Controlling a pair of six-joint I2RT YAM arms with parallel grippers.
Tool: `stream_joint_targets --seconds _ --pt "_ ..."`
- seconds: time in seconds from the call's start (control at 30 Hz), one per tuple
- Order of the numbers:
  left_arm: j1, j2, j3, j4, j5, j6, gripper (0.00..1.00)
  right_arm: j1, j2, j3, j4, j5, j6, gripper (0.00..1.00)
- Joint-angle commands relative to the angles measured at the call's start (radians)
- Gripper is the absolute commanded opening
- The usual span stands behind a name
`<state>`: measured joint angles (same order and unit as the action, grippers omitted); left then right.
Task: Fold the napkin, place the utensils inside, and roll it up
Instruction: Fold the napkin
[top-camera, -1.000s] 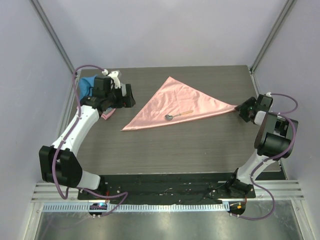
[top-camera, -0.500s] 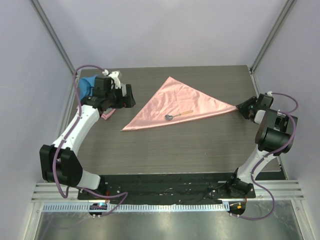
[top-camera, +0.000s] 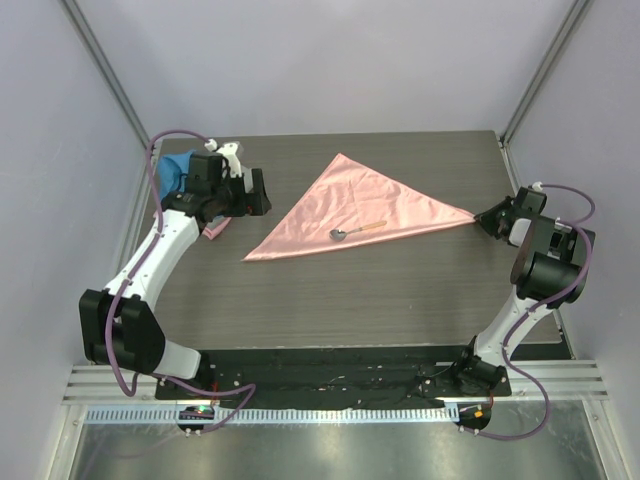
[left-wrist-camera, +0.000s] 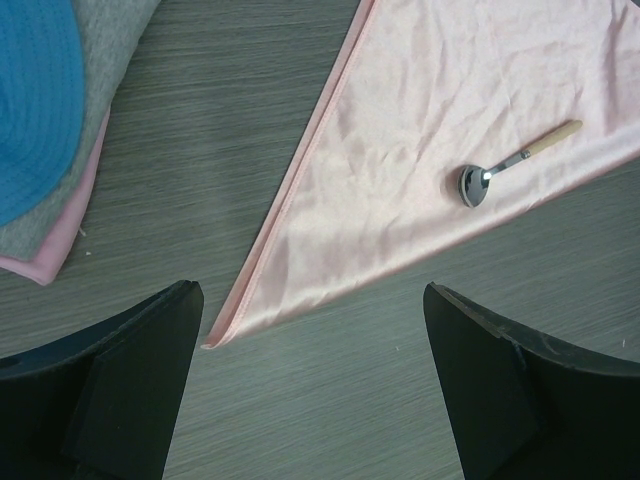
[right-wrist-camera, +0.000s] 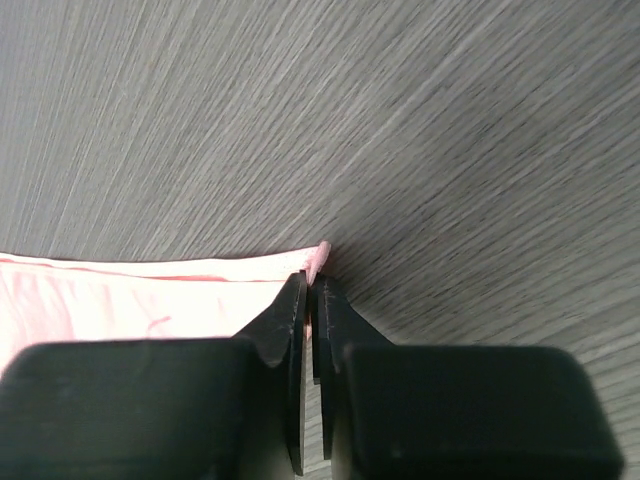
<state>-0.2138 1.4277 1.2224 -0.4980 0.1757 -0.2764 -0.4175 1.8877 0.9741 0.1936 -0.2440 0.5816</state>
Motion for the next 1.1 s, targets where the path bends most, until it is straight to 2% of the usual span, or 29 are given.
stream_joint_targets --seconds 0.0,0.1,0.33,0.5,0.8,1.07 --pt "-0.002 -0.015 0.023 0.022 -0.012 0.017 0.98 -0.004 -0.021 0.021 -0.042 -0.006 -0.040 0.05" --pt "-0.001 -0.016 0.022 0.022 -0.010 0.019 0.98 -0.001 -0.073 0.009 -0.022 -0.029 -0.037 0.01" --pt "-0.001 -0.021 0.020 0.024 -0.010 0.014 0.98 0.052 -0.226 0.000 0.010 -0.035 -0.011 0.01" --pt "-0.001 -0.015 0.020 0.024 -0.010 -0.009 0.98 0.216 -0.317 0.018 0.003 0.029 -0.020 0.01" --pt "-0.001 0.002 0.014 0.026 -0.030 -0.069 0.99 0.592 -0.225 0.075 0.047 0.058 0.026 0.01" --pt "0.001 0.013 0.020 0.019 -0.027 -0.073 0.99 0.784 -0.098 0.094 0.096 0.048 0.080 0.01"
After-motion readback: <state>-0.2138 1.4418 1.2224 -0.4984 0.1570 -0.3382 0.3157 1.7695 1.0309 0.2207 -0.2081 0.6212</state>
